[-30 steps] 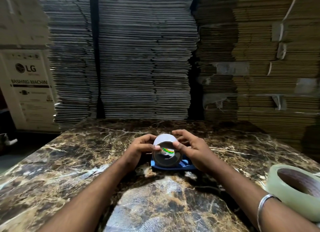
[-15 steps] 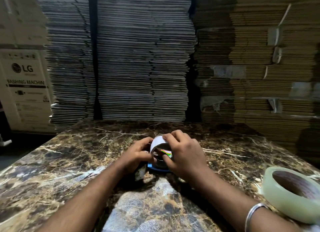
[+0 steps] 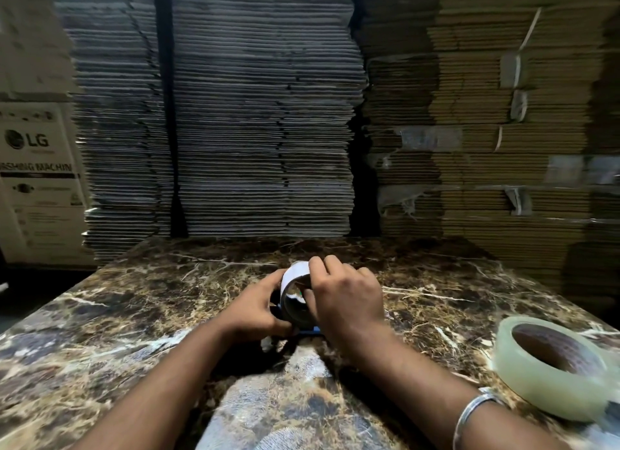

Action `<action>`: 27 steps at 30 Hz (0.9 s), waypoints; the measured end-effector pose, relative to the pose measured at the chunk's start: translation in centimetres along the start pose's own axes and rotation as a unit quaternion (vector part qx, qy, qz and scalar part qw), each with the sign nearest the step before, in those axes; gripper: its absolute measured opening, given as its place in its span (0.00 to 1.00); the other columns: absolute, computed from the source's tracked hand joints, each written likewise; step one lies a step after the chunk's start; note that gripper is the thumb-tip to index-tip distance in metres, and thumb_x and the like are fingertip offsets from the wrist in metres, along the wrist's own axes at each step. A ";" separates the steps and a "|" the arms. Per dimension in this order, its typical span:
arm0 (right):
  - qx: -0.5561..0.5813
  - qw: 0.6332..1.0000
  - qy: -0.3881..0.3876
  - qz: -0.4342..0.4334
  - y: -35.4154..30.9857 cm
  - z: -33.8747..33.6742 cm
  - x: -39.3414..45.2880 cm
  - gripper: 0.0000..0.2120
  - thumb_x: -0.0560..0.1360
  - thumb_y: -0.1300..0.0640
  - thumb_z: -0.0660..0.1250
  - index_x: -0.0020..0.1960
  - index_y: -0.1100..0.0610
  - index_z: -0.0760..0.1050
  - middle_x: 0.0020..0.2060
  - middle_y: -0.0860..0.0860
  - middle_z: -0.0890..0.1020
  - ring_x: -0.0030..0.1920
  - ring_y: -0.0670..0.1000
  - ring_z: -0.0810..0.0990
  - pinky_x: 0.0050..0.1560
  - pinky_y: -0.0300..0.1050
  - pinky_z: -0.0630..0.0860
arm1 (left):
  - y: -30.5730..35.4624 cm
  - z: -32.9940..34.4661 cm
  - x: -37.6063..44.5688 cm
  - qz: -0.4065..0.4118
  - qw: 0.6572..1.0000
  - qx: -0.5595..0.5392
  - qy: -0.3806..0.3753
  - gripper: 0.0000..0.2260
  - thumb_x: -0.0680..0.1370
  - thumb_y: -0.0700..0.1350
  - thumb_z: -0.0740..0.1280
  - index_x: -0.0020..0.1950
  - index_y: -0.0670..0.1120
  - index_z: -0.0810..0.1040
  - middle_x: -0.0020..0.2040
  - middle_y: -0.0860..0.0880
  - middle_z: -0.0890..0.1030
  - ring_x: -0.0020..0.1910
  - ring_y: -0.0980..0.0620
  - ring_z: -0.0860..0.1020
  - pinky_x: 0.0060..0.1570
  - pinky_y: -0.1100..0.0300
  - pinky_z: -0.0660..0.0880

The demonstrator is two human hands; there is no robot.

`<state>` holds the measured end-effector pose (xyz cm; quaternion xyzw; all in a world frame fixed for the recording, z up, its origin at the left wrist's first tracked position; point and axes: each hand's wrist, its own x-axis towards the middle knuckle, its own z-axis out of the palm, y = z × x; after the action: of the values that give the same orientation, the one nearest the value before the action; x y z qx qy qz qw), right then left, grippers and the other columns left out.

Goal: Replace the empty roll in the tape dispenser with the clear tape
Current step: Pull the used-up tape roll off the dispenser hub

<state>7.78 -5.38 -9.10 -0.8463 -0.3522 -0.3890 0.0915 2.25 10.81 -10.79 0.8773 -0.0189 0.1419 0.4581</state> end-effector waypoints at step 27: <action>0.153 0.940 -0.145 0.267 4.6 -1.9 0.8 0.17 0.72 0.45 0.57 0.47 0.55 0.79 0.42 0.53 0.83 0.41 0.58 0.78 0.39 0.46 0.70 | 0.1 -0.3 0.1 -0.075 0.994 0.047 -0.065 0.34 0.68 0.37 0.76 0.71 0.50 0.67 0.55 0.55 0.78 0.53 0.60 0.78 0.46 0.70 0.76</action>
<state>10.08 -9.16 -6.71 -0.9325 -0.1775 -0.1647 0.2681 2.28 11.07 -10.52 0.9041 0.0235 0.0504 0.4236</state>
